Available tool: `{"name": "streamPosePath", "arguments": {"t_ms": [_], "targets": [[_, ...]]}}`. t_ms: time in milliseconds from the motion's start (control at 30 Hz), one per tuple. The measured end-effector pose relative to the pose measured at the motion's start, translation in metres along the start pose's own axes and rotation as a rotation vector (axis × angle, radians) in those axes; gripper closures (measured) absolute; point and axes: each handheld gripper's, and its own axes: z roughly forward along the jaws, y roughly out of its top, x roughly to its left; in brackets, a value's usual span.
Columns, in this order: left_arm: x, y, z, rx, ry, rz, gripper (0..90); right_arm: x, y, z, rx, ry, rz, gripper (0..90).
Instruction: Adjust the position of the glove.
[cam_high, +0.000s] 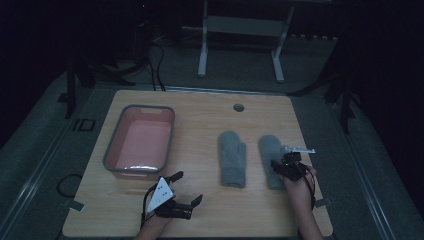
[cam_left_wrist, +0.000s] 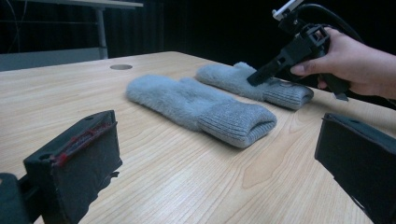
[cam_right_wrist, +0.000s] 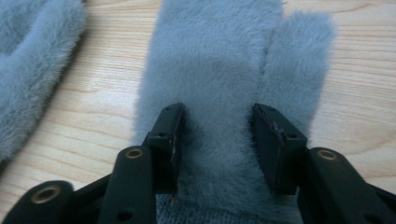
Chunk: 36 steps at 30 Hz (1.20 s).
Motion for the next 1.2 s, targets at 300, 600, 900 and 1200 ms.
{"name": "streamPosePath", "arguments": {"t_ms": [300, 600, 900, 1200], "targets": [[0.000, 0.000, 0.000, 0.001, 0.002, -0.003, 0.2, -0.002, 0.000, -0.006, -0.053, 0.019, 0.135, 81.5], [0.000, 0.000, 0.000, -0.001, 0.002, -0.003, 0.2, 0.018, 0.029, -0.040, -0.149, -0.001, 0.139, 81.5], [0.000, 0.000, 0.000, -0.001, 0.001, -0.003, 0.2, 0.059, 0.054, -0.053, -0.175, 0.062, 0.148, 81.4], [0.000, 0.000, 0.000, 0.000, -0.005, 0.000, 0.2, 0.109, 0.063, -0.045, -0.156, 0.115, 0.143, 81.3]]}}
